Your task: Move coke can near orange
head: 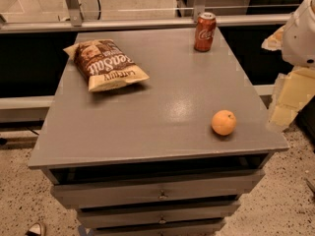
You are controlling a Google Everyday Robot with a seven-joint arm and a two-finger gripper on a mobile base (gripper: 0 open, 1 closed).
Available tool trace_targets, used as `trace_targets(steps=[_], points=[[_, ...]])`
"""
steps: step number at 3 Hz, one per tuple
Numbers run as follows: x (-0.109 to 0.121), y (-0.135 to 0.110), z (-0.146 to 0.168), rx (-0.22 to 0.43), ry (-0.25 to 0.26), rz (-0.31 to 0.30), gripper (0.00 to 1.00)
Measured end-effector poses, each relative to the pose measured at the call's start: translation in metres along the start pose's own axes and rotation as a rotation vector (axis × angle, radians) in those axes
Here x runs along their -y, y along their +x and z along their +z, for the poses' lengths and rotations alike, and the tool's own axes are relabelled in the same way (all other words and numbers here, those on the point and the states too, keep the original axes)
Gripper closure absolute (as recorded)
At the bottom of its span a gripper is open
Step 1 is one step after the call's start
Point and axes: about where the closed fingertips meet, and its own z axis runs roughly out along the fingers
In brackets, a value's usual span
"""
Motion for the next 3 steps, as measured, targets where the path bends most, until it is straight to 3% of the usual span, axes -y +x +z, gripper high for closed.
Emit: trace_targets(steps=[2, 3], points=[[0.005, -0.002, 0.004, 0.028, 0.015, -0.007, 0.00], [0.030, -0.012, 0.012, 0.117, 0.071, -0.020, 0.00]])
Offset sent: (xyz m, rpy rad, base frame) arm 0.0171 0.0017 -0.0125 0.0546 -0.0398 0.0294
